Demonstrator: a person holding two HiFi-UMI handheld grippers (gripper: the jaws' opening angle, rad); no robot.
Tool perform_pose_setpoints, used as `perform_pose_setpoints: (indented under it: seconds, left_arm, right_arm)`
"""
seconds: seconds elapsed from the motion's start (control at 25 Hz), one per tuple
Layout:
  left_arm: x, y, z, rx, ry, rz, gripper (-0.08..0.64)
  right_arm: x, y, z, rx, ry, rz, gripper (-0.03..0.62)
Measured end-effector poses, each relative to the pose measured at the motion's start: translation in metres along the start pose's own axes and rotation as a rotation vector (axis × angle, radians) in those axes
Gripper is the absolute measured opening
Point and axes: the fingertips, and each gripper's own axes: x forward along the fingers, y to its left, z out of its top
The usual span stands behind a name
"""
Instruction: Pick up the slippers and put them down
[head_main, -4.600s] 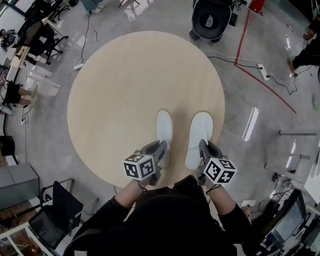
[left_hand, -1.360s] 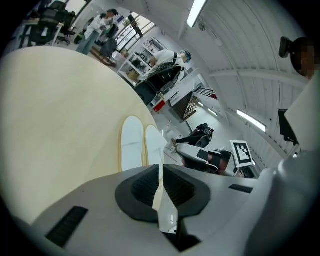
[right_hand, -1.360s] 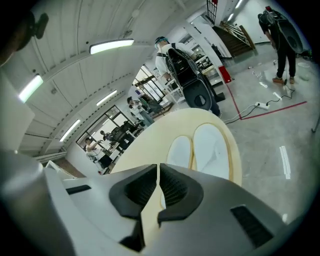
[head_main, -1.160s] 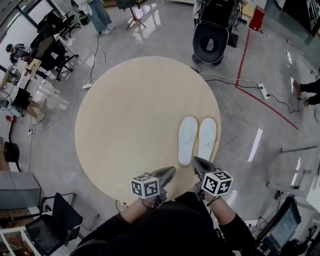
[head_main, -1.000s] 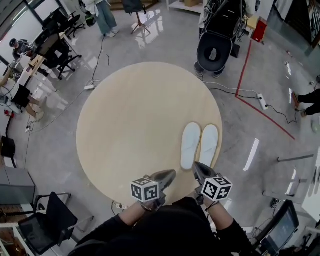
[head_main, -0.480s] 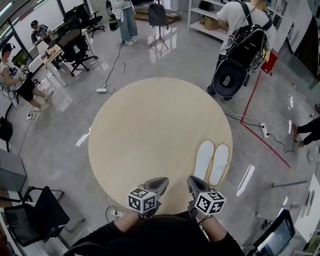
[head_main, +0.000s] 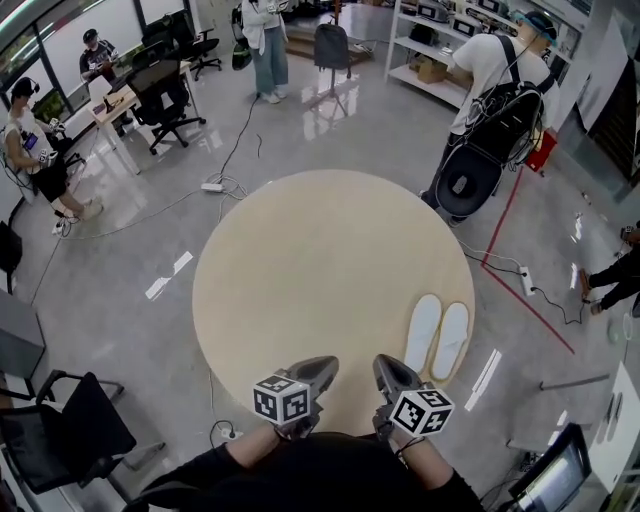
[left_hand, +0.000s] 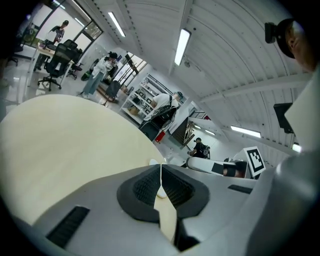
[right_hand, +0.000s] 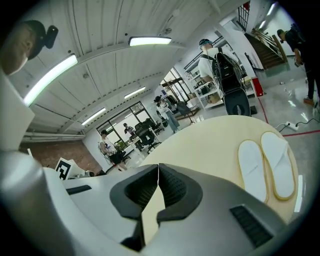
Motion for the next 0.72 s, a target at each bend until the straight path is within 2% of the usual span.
perform_pose_setpoints:
  seconds: [0.24, 0.72]
  left_arm:
    - [-0.032, 0.013, 0.025, -0.05, -0.073, -0.02, 0.025]
    - [-0.068, 0.031, 0.022, -0.055, -0.09, -0.04, 0.025]
  right_arm:
    - [0.014, 0.036, -0.006, -0.047, -0.005, 0.015, 0.015]
    - [0.019, 0.07, -0.02, -0.088, -0.036, 0.001, 0.015]
